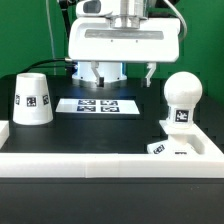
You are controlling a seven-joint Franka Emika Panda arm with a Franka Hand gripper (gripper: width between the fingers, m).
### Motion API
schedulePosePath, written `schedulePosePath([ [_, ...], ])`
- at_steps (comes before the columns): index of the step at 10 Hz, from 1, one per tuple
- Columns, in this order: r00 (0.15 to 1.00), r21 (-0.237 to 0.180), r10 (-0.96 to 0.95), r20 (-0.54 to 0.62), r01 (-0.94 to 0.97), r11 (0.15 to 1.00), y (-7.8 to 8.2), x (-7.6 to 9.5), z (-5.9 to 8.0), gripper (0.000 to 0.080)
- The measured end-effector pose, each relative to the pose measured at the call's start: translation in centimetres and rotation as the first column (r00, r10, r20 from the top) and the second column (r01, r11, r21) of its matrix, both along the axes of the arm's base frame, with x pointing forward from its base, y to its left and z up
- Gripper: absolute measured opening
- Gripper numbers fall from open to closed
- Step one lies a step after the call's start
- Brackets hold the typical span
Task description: Assemble lamp
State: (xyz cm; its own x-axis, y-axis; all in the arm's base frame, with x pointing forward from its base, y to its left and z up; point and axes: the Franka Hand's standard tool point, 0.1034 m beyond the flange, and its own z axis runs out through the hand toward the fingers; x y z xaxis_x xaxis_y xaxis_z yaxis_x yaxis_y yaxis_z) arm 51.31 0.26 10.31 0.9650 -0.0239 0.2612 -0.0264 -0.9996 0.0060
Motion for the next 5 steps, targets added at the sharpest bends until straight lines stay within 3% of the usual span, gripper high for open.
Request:
schedulePosePath([
  [2, 1.000, -0.016, 0.008, -0.001, -0.008, 1.000, -2.2, -0.1, 0.0, 0.0698],
  [5, 0.998, -0.053, 0.042, -0.036, -0.044, 0.998, -8.9, -3.4, 0.2, 0.0698],
])
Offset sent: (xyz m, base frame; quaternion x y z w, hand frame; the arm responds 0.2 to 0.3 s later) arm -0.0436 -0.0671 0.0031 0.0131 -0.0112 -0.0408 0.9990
